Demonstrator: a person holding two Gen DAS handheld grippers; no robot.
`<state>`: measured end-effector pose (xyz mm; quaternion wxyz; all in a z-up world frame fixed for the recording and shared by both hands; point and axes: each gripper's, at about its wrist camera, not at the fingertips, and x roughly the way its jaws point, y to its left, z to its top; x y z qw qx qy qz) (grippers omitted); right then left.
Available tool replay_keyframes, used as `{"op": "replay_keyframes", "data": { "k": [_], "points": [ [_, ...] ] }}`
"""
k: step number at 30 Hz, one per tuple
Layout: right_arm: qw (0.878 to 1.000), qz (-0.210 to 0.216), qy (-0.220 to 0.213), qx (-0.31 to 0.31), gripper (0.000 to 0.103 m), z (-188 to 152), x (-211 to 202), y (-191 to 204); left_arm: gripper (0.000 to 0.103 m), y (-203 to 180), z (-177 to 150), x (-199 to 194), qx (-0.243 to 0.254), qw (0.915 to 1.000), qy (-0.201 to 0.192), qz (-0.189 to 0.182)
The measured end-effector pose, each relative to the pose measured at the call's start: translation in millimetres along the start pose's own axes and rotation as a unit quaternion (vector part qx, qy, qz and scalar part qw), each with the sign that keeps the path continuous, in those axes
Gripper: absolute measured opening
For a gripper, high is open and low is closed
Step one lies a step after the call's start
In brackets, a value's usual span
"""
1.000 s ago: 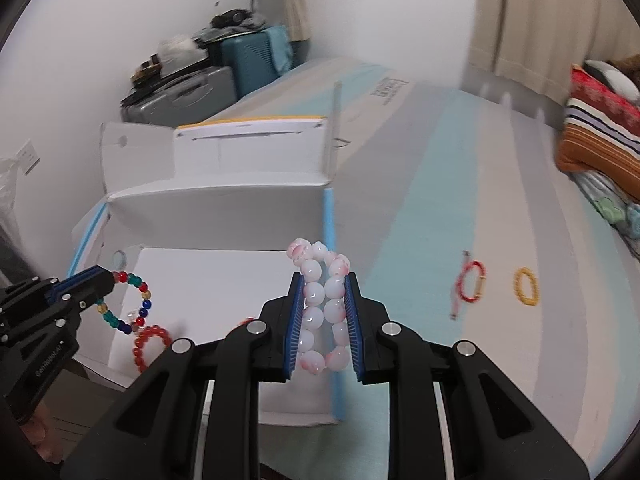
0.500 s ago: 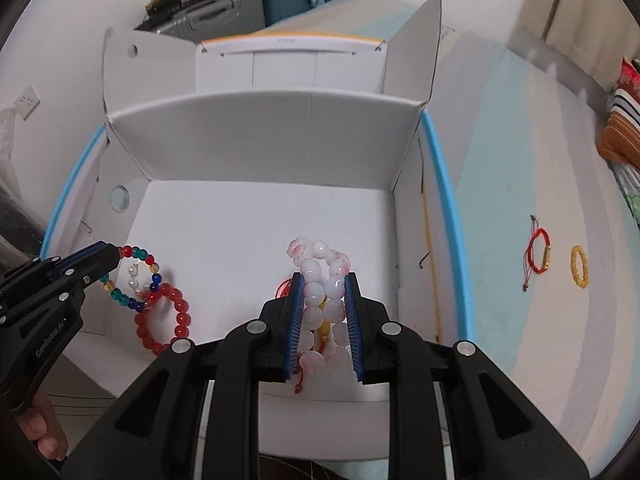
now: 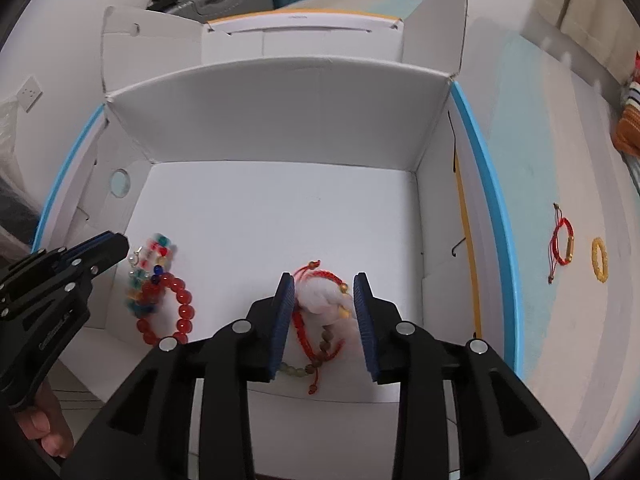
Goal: Organize jewelry
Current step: 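Open both tools to drop the bracelets into the box, then move both tools back over the red cord and yellow bracelets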
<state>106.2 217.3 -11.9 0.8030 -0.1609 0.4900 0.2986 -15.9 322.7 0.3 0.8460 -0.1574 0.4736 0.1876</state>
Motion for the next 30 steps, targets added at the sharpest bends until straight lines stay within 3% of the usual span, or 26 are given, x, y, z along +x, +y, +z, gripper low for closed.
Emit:
{"op": "replay_keyframes", "data": {
  "k": [1,5,7,12,19,20,23,30],
  "points": [
    [1.000,0.001,-0.003,0.002,0.038,0.1,-2.3,0.2,0.013,-1.8,0.3,-2.2,0.001,1.0000,-0.002,0.000],
    [1.000,0.004,-0.025,0.006,0.052,1.1,-17.1,-3.1,0.036,-7.2,-0.8,-11.1,0.003,0.9998,-0.018,0.005],
    [0.999,0.004,-0.039,0.009,0.056,1.1,-25.6,-7.1,0.037,-12.0,-2.7,-15.3,0.008,0.9996,-0.025,0.006],
    [0.997,-0.009,-0.075,0.027,0.076,-6.6,-50.3,-27.3,0.053,-32.4,-6.8,-23.2,0.020,0.9990,-0.039,0.001],
    [0.993,-0.020,-0.100,0.062,0.081,-18.4,-74.2,-76.1,0.084,-79.7,-11.0,-37.9,0.057,0.9963,-0.064,-0.005],
    [0.992,-0.021,-0.102,0.066,0.086,-20.2,-75.5,-81.4,0.088,-88.3,-11.2,-40.4,0.062,0.9957,-0.069,-0.007],
    [0.990,-0.030,-0.112,0.079,0.090,-27.5,-84.0,-110.9,0.097,-114.6,-9.3,-43.7,0.077,0.9938,-0.078,-0.015],
    [0.984,-0.064,-0.115,0.118,0.095,-47.6,-91.1,-189.8,0.097,-183.3,-3.2,-34.8,0.111,0.9890,-0.084,-0.049]
  ]
}}
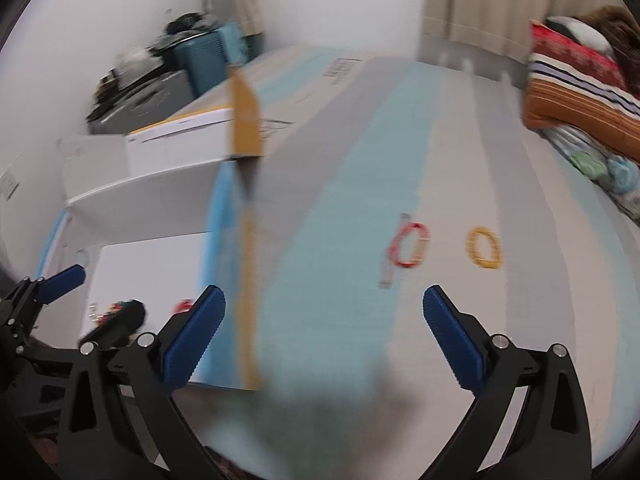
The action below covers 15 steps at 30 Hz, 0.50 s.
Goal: Organize jewelry
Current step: 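Move both tools back over the red cord and yellow bracelets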
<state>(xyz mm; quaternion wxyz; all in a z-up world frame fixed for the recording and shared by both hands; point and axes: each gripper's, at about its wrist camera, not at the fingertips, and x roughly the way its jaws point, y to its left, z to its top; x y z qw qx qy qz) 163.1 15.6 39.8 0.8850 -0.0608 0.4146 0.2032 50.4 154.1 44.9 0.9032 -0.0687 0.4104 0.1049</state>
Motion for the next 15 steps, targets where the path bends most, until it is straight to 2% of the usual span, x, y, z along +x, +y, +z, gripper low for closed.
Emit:
{"op": "replay_keyframes", "data": {
  "k": [5,15],
  "points": [
    [0.999,-0.025,0.010,0.026,0.095,1.8,12.5,-64.7,0.097,-47.3,14.7,23.6,0.013,0.9985,0.014,-0.051],
    [0.996,-0.062,0.040,0.052,0.095,5.8,63.1,-161.4,0.097,-144.8,33.6,92.4,0.075,0.9927,0.029,-0.090]
  ]
}}
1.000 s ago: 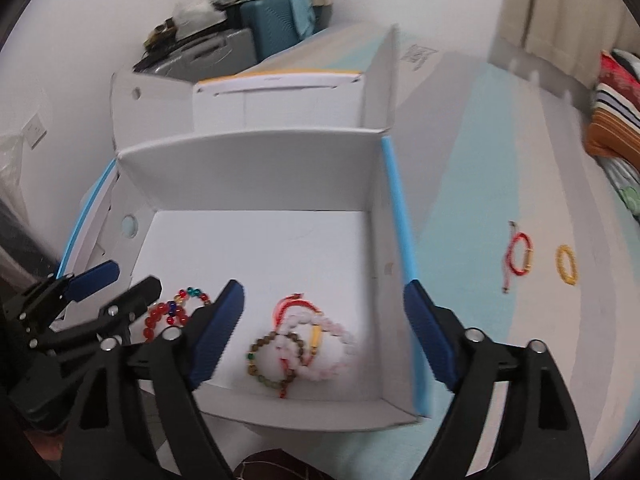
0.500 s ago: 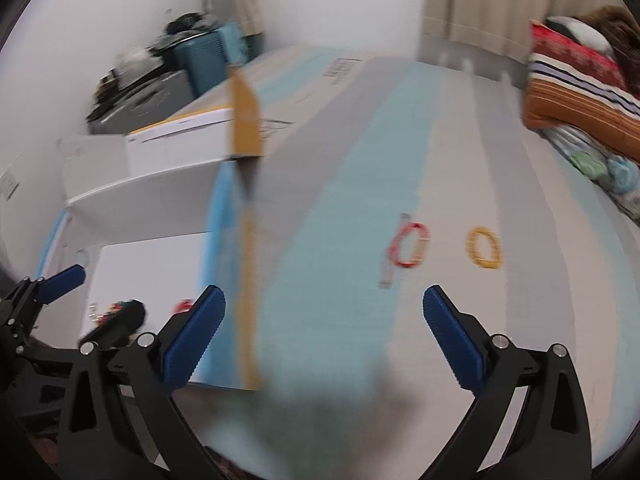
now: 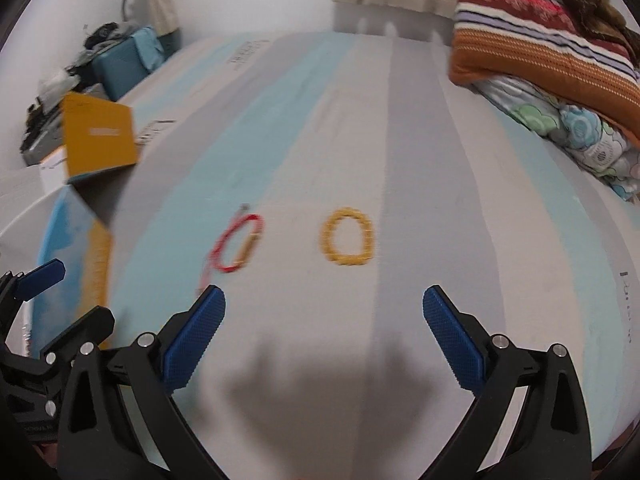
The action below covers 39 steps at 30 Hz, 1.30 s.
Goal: Organize jewelry
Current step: 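Move both tools back over the red cord and yellow bracelets, then grasp the red cord bracelet with left tool while right tool grasps yellow amber bracelet, then lift both bracelets and carry them over the white box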
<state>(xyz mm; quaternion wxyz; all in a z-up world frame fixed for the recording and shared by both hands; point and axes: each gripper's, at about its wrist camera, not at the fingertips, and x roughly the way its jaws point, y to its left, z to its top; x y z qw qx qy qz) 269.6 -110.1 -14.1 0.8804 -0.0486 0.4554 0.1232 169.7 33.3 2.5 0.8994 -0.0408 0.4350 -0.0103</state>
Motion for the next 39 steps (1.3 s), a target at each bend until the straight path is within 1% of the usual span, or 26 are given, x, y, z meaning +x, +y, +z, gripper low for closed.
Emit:
{"op": "replay_keyframes", "data": {
  "k": [2,3,6,7,9,10,15,17,18,19,20,21,23,24,25,26,27,28,29,30,32,33,34,35,37,39],
  "points": [
    [1.000,-0.005,0.007,0.003,0.095,5.1,15.7,-10.8,0.097,-9.0,6.6,21.8,0.010,0.9998,0.015,-0.011],
    [1.000,-0.004,0.011,0.003,0.095,8.3,26.1,-16.0,0.097,-12.6,8.6,30.5,0.015,0.9997,0.015,-0.011],
    [1.000,-0.006,0.022,0.001,0.095,17.1,53.6,-25.0,0.097,-20.3,15.1,58.2,0.023,0.9995,0.018,-0.006],
    [1.000,-0.008,0.028,0.000,0.095,19.4,63.7,-27.1,0.097,-23.4,16.7,70.4,0.029,0.9994,0.022,0.000],
    [0.999,-0.009,0.042,0.002,0.090,23.5,80.4,-28.8,0.097,-27.3,18.3,85.5,0.038,0.9989,0.027,0.006],
    [0.999,-0.008,0.047,0.005,0.090,25.1,87.7,-29.6,0.097,-28.7,19.4,92.9,0.040,0.9988,0.026,0.010],
    [0.998,-0.011,0.061,0.003,0.085,33.9,121.0,-26.4,0.097,-31.5,25.9,129.6,0.042,0.9981,0.040,0.020],
    [0.997,-0.008,0.070,0.015,0.083,34.6,131.4,-29.3,0.097,-31.7,25.3,141.0,0.045,0.9971,0.053,0.032],
    [0.997,0.000,0.072,0.026,0.082,34.5,135.9,-31.0,0.097,-30.4,24.0,146.8,0.042,0.9967,0.060,0.033],
    [0.997,0.002,0.071,0.032,0.082,34.1,137.7,-31.9,0.097,-28.0,22.5,150.9,0.035,0.9970,0.065,0.027],
    [0.997,0.003,0.069,0.032,0.077,33.6,138.7,-32.0,0.097,-26.8,22.1,152.7,0.030,0.9972,0.064,0.024],
    [0.997,-0.002,0.066,0.029,0.068,32.5,139.4,-31.1,0.097,-25.0,21.4,153.6,0.025,0.9975,0.062,0.021],
    [0.998,-0.006,0.063,0.026,0.062,30.1,139.8,-29.6,0.095,-23.0,20.5,154.4,0.019,0.9979,0.060,0.017],
    [0.998,-0.005,0.060,0.024,0.055,29.2,139.0,-29.4,0.094,-22.8,20.5,154.0,0.019,0.9980,0.058,0.018],
    [0.998,-0.005,0.059,0.022,0.051,29.2,138.2,-29.4,0.088,-22.3,20.9,153.8,0.019,0.9981,0.057,0.018],
    [0.998,-0.004,0.058,0.019,0.045,28.9,137.3,-29.2,0.083,-22.1,20.8,152.8,0.019,0.9981,0.056,0.019],
    [0.998,-0.005,0.058,0.017,0.036,30.3,137.4,-29.0,0.080,-22.1,21.1,152.4,0.020,0.9980,0.056,0.019],
    [0.998,-0.007,0.057,0.014,0.033,30.3,136.6,-28.8,0.072,-23.2,22.1,152.7,0.020,0.9980,0.057,0.019],
    [0.998,-0.009,0.057,0.012,0.027,30.3,136.1,-29.0,0.062,-23.6,22.5,151.5,0.020,0.9980,0.057,0.020],
    [0.998,-0.009,0.057,0.011,0.022,30.5,135.4,-29.1,0.056,-24.0,23.1,149.8,0.017,0.9980,0.058,0.017],
    [0.998,-0.007,0.056,0.011,0.018,29.9,133.4,-29.6,0.035,-27.2,23.0,147.0,0.023,0.9978,0.061,0.013],
    [0.998,-0.004,0.055,0.012,0.017,29.5,132.1,-29.5,0.030,-29.2,23.0,145.5,0.029,0.9976,0.062,0.013],
    [0.998,-0.002,0.054,0.012,0.015,29.2,131.1,-29.7,0.023,-30.6,23.1,144.2,0.031,0.9975,0.062,0.011],
    [0.999,0.000,0.052,0.012,0.010,29.1,129.6,-30.1,0.016,-31.4,22.8,142.8,0.032,0.9974,0.064,0.008],
    [0.999,0.004,0.048,0.013,0.009,27.8,125.2,-29.5,0.011,-32.7,22.3,139.9,0.033,0.9974,0.063,0.006],
    [0.999,0.010,0.046,0.013,0.009,25.8,120.5,-27.8,0.011,-33.7,21.8,134.3,0.034,0.9976,0.060,0.006]
  ]
}}
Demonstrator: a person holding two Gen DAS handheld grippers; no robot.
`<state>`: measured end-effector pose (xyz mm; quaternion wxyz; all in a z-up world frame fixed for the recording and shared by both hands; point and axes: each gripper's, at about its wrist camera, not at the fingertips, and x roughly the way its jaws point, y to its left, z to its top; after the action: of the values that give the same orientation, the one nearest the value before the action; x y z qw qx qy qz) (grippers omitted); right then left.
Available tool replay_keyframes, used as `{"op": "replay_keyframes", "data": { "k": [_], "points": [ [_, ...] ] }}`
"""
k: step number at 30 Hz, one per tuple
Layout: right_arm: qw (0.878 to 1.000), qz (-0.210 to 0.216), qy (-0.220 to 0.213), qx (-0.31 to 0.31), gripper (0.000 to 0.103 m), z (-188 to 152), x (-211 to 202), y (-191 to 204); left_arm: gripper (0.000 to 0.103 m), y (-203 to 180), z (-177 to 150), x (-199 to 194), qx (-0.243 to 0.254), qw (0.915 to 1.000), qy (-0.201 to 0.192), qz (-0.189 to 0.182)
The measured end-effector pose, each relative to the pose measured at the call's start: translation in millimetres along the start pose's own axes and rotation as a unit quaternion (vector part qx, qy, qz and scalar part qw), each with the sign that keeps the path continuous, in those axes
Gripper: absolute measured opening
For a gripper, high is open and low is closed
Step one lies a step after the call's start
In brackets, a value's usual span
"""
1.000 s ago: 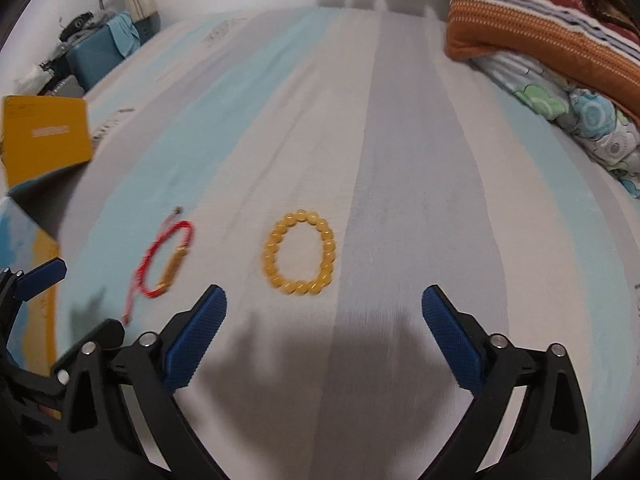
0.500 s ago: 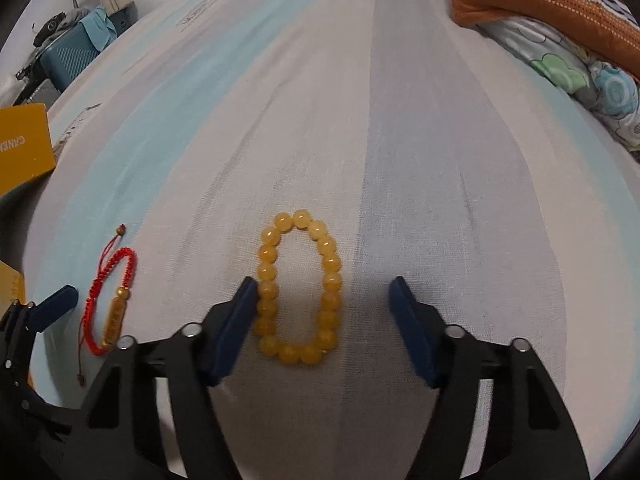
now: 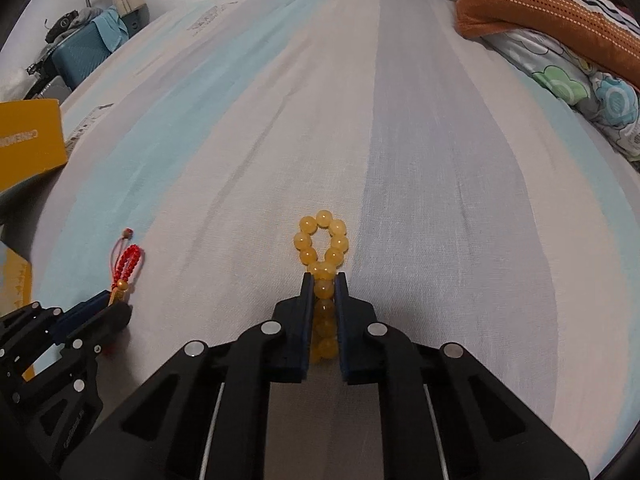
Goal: Organize jewelry
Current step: 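Lift both bracelets and carry them over the white box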
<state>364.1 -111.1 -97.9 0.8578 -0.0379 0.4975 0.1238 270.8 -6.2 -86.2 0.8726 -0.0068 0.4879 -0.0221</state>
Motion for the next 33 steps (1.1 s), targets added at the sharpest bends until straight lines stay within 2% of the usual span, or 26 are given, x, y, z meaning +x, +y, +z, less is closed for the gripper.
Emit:
{"op": "replay_keyframes", "data": {
  "k": [7,20,33],
  "points": [
    [1.000,0.010,-0.020,-0.005,0.009,-9.1,-28.0,6.4,0.011,-5.8,-2.0,-34.0,0.008,0.9996,-0.024,-0.008],
    [0.999,0.026,-0.033,0.016,0.009,-28.4,-85.9,4.5,0.011,-0.9,-15.6,-80.0,0.001,0.9999,-0.016,0.005],
    [0.998,-0.002,-0.051,0.035,0.009,-54.1,-149.6,23.6,0.011,8.6,-40.7,-139.0,-0.002,0.9995,-0.031,0.011]
  ]
}}
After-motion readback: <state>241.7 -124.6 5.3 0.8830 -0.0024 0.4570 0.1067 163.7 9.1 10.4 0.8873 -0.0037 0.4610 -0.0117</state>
